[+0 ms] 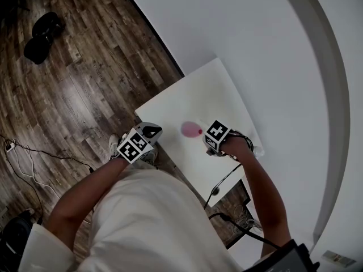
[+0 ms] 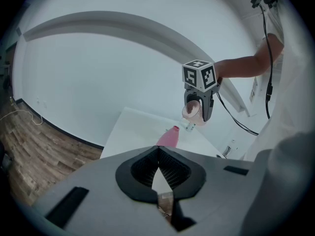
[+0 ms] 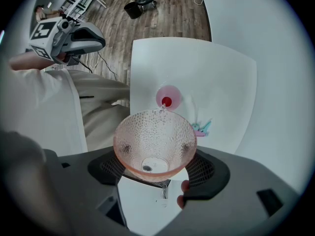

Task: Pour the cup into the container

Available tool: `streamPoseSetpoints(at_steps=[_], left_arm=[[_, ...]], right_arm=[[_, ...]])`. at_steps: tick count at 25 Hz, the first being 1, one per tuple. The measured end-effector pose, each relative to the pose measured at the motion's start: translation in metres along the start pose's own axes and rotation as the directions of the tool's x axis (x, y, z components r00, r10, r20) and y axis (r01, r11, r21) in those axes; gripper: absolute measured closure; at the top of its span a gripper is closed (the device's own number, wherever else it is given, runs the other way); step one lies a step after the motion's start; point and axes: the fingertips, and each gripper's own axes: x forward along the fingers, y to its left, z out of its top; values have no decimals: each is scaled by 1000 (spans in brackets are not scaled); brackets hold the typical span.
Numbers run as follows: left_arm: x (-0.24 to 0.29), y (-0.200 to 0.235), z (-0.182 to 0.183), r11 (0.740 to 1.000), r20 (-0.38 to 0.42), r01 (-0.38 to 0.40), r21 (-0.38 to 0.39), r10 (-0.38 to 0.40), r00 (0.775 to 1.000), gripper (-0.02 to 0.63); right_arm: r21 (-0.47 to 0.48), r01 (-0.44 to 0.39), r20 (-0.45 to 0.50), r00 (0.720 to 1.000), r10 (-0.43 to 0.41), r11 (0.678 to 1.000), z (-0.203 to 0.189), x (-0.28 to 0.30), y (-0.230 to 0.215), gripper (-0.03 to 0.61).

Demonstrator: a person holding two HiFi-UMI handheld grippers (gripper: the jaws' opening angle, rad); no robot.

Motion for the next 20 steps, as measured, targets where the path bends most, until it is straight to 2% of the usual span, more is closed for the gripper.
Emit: streamPoseSetpoints(at_steps=[20], left_arm=[[7, 5, -5, 1000, -5, -4, -8, 4, 1000, 603]], right_arm=[[-6, -14, -31, 999, 13, 1000, -3, 1, -1, 212]])
